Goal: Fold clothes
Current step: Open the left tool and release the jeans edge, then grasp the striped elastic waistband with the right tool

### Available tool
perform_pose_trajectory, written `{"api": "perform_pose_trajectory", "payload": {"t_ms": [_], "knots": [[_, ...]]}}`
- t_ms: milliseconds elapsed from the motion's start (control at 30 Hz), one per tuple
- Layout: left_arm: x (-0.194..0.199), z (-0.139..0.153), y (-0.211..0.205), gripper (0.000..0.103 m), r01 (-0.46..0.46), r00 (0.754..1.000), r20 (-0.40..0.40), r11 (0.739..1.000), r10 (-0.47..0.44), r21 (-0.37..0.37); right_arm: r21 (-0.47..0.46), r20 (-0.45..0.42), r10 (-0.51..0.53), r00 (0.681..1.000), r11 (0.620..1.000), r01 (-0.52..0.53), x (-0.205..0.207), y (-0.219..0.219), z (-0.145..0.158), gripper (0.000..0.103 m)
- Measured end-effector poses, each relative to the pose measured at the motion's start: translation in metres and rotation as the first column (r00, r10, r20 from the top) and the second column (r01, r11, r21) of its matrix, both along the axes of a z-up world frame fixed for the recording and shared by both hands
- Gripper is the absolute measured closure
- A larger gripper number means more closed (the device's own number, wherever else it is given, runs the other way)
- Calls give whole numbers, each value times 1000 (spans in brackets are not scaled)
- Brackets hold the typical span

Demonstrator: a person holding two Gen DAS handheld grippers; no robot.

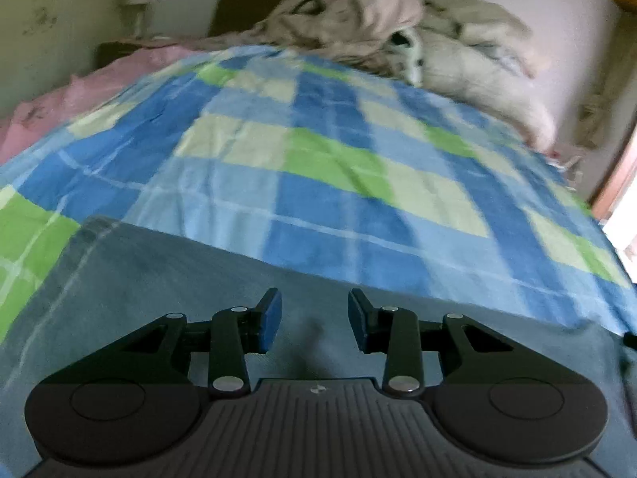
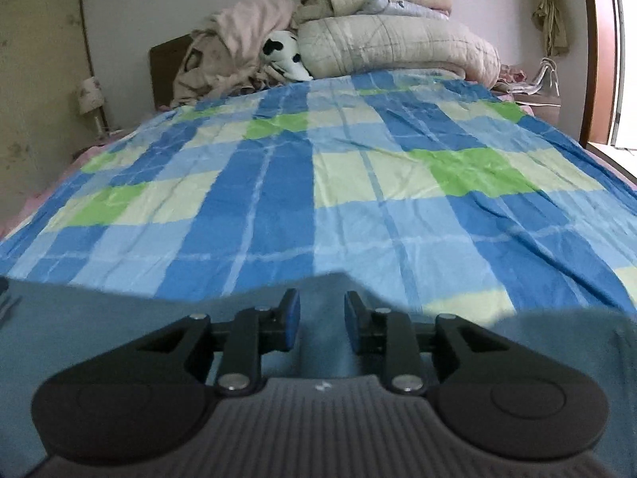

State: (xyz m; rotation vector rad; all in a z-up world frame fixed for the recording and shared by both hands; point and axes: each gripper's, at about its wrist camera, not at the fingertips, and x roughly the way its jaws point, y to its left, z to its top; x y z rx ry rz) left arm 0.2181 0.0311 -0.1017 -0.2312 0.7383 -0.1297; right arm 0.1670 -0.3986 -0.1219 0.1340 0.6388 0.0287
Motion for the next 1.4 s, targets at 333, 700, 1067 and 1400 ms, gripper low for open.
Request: {"api": "perform_pose_trajectory", "payload": {"t_ms": [333, 700, 1067, 1400], "knots": [[-32, -44, -31, 54, 8, 989, -145, 998, 0, 58, -83, 23, -288, 957, 954, 289, -58, -108, -2, 71], [-29, -30, -49, 52, -93, 972, -202, 988, 117, 125, 102, -38, -357, 933, 928, 360, -64, -169, -33, 98], [-68, -21, -89, 44, -16, 976, -213, 995, 38, 103, 152, 14, -399, 917, 907, 392, -164, -180, 3, 75], [-63, -33, -71, 42, -94, 957, -267, 991, 116, 92, 167, -16, -458, 889, 875, 454, -182, -194, -10, 101]]}}
